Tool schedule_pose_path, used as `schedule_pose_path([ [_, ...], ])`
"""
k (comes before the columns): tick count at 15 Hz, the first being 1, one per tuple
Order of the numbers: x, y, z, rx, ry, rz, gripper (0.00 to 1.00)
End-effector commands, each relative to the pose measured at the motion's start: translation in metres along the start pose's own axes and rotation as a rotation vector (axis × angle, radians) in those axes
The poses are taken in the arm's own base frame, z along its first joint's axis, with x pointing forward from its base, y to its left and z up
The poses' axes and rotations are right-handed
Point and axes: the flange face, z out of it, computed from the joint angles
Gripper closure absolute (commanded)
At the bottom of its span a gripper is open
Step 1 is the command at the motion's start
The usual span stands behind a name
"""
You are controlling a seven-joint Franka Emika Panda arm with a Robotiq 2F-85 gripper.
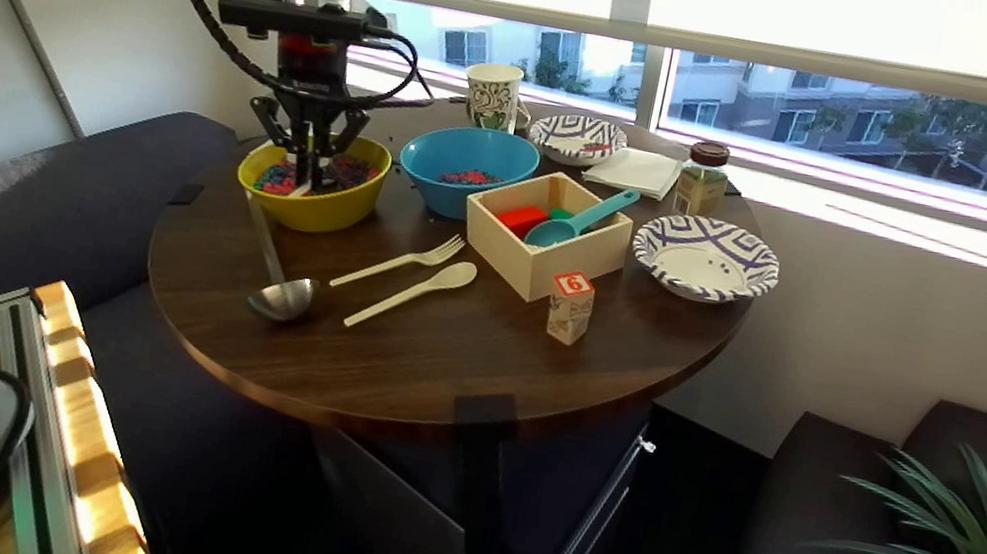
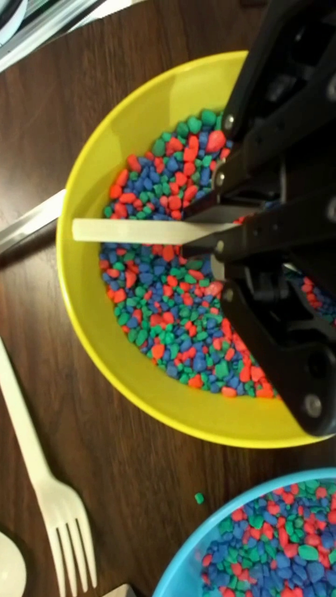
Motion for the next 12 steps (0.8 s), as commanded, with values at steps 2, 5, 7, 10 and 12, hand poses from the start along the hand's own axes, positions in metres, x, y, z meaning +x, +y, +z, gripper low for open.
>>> schedule_pose_path([
  [2,-0.003,0.005,0.004,0.031,0.069,-0.062,0.97],
  [5,-0.009,0.009,0.002,0.043,0.102,-0.09,0.97],
  [7,-0.014,0.011,0.0,0.05,0.123,-0.106,0.97],
  [10,-0.021,0.011,-0.007,0.059,0.151,-0.127,0.97],
  [12,-0.027,0.011,-0.014,0.057,0.173,-0.138,0.97],
])
